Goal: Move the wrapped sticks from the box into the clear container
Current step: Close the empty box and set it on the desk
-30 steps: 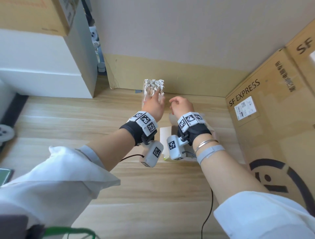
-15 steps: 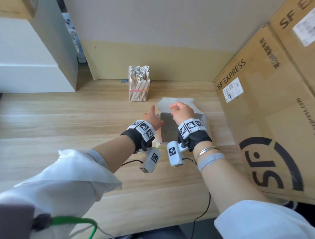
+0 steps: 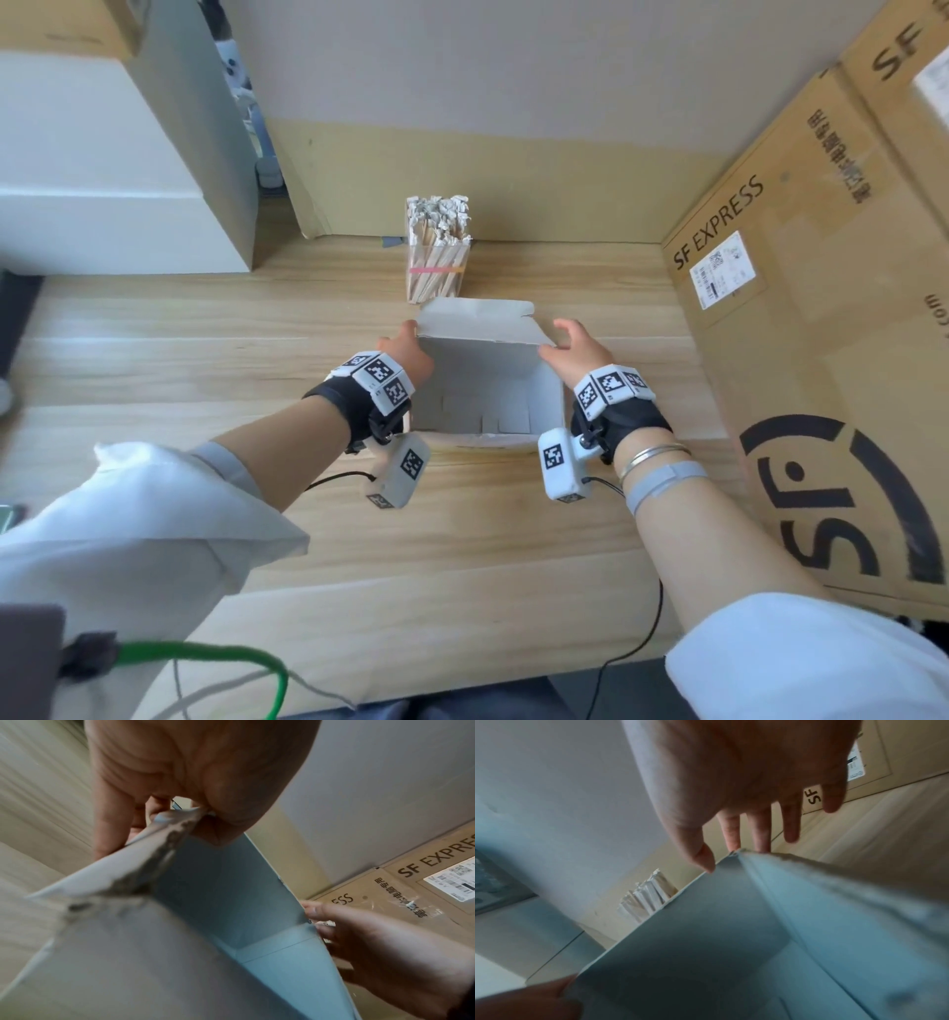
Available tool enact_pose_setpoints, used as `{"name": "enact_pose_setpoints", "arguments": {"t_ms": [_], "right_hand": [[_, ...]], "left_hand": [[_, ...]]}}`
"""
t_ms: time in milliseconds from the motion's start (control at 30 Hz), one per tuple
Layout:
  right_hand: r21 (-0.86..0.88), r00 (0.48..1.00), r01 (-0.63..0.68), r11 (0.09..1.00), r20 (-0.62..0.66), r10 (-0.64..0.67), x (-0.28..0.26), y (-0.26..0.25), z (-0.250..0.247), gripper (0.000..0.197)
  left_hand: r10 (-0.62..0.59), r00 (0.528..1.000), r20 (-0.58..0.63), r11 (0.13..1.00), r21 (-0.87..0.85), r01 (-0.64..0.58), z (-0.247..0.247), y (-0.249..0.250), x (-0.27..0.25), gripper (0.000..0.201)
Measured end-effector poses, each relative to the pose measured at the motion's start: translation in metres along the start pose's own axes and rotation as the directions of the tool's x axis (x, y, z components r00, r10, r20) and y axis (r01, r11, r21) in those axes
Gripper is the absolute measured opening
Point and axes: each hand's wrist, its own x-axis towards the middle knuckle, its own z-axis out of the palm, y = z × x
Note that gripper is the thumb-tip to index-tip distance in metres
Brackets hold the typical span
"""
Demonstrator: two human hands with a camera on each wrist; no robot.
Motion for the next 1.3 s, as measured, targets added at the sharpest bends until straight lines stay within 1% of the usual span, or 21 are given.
{"name": "enact_pose_setpoints", "arguments": {"t_ms": [67,167,233,300,367,400,433,500,567,633,667,700,733,767,800,866,966,1033,1066,1233,1300], "right_hand": [[-0.013,0.998,-0.025,1.000,0.058,0.026,-0.001,0.003,-0.006,0.050],[-0.036,1.000,0.025,0.999,0.007,-0.025,0.000,0.008,-0.020,0.038],[-0.005,0.997,0.078,0.997,-0.021,-0.078,-0.002,0.008,-0.026,0.032],[0.129,0.996,0.086,0.988,0.022,-0.089,-0.006,0.004,-0.028,0.028],[0.292,0.992,0.021,0.956,0.117,-0.058,-0.012,-0.002,-0.025,0.034],[0.319,0.989,0.000,0.948,0.137,-0.046,-0.012,-0.004,-0.022,0.035],[0.299,0.992,0.009,0.954,0.119,-0.047,-0.011,-0.004,-0.019,0.031],[0.150,0.998,0.067,0.986,0.006,-0.068,-0.006,-0.002,-0.012,0.020],[0.028,0.994,0.079,0.996,-0.075,-0.077,0.001,0.002,-0.007,0.016],[0.024,0.997,0.050,0.998,-0.062,-0.049,0.005,0.003,-0.003,0.020],[0.043,0.998,0.031,0.999,-0.047,-0.029,0.007,0.004,-0.002,0.024],[0.059,0.999,0.014,0.998,-0.033,-0.012,0.008,0.004,-0.001,0.027],[0.068,1.000,0.004,0.998,-0.019,-0.003,0.009,0.004,-0.001,0.029],[0.074,1.000,-0.004,0.997,-0.006,0.005,0.010,0.005,-0.001,0.030],[0.086,1.000,-0.013,0.996,0.006,0.012,0.011,0.005,-0.001,0.031],[0.143,0.999,-0.024,0.989,0.025,0.020,0.012,0.006,-0.004,0.038],[0.261,0.998,-0.037,0.965,0.053,0.024,0.014,0.009,-0.009,0.054],[0.335,0.996,-0.045,0.941,0.082,0.019,0.015,0.011,-0.011,0.064],[0.361,0.995,-0.046,0.931,0.096,0.012,0.015,0.011,-0.012,0.065],[0.411,0.993,-0.008,0.912,0.111,-0.042,0.013,0.014,-0.017,0.039],[0.436,0.986,-0.011,0.900,0.156,-0.064,0.009,0.018,-0.021,0.026]], "left_hand": [[-0.019,1.000,-0.013,1.000,-0.024,0.019,-0.001,-0.004,0.001,0.061],[-0.029,1.000,-0.010,0.999,-0.043,0.029,0.000,-0.004,0.001,0.061],[-0.022,1.000,-0.015,0.999,-0.045,0.022,0.000,-0.003,0.000,0.061],[-0.009,1.000,-0.011,0.999,-0.046,0.008,-0.002,-0.003,-0.002,0.061],[-0.003,1.000,0.009,0.999,-0.039,0.004,-0.006,-0.004,-0.006,0.060],[-0.003,1.000,0.017,1.000,-0.024,0.003,-0.009,-0.005,-0.008,0.058],[-0.003,1.000,0.019,1.000,-0.005,0.003,-0.013,-0.005,-0.010,0.056],[0.020,1.000,0.010,0.999,0.035,-0.020,-0.022,-0.004,-0.014,0.050],[0.068,0.997,-0.022,0.997,0.042,-0.067,-0.035,-0.001,-0.019,0.047],[0.099,0.991,-0.091,0.994,-0.033,-0.103,-0.047,0.001,-0.022,0.045],[0.100,0.989,-0.107,0.988,-0.110,-0.112,-0.052,0.002,-0.021,0.043],[0.081,0.993,-0.086,0.972,-0.216,-0.098,-0.054,0.002,-0.021,0.040],[0.052,0.998,-0.031,0.944,-0.325,-0.060,-0.056,0.003,-0.022,0.037],[0.034,0.999,0.040,0.918,-0.397,-0.015,-0.057,0.003,-0.025,0.033],[0.038,0.994,0.106,0.910,-0.415,0.010,-0.055,0.002,-0.025,0.031],[0.057,0.984,0.169,0.932,-0.363,0.008,-0.047,0.000,-0.024,0.037],[0.037,0.985,0.166,0.961,-0.278,0.011,-0.034,-0.003,-0.020,0.049],[0.013,0.985,0.173,0.972,-0.235,0.029,-0.029,-0.004,-0.017,0.048],[0.008,0.984,0.178,0.975,-0.218,0.032,-0.027,-0.005,-0.014,0.046],[0.028,0.981,0.190,0.970,-0.241,0.019,-0.025,-0.004,-0.008,0.044],[0.035,0.975,0.218,0.959,-0.281,0.028,-0.027,-0.003,-0.008,0.042]]}}
